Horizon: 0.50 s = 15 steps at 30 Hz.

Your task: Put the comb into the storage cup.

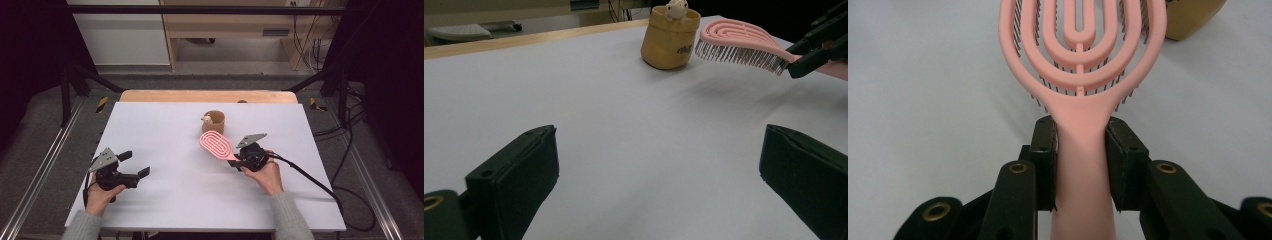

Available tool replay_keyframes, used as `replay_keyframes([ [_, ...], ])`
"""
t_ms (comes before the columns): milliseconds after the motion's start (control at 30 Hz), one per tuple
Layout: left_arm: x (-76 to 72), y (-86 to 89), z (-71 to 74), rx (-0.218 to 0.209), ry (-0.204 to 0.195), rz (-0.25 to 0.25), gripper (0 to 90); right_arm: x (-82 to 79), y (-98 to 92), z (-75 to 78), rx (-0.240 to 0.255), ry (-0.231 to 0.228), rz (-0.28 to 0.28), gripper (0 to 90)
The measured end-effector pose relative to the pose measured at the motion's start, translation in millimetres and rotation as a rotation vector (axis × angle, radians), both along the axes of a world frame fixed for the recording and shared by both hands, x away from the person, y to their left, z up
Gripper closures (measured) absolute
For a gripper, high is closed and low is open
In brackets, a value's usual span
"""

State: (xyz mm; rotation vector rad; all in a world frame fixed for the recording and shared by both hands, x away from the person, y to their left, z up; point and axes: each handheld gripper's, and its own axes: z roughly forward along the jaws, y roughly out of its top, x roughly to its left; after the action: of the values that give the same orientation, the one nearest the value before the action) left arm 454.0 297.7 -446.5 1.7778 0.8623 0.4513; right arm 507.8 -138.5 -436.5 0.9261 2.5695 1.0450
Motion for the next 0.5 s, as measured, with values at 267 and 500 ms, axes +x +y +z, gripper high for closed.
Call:
replay_keyframes([
  [267, -1.5, -5.8, 1.3, -0.005, 0.002, -0.011, 2.5, -5.2, -0.3, 3.3, 0.024, -0.021, 0.002, 69.0],
  [500, -2.9, -10.0, 3.1, -0.007, 0.001, -0.009, 2.5, -9.6, -0.3, 5.5, 0.057, -0.046, 0.002, 69.0],
])
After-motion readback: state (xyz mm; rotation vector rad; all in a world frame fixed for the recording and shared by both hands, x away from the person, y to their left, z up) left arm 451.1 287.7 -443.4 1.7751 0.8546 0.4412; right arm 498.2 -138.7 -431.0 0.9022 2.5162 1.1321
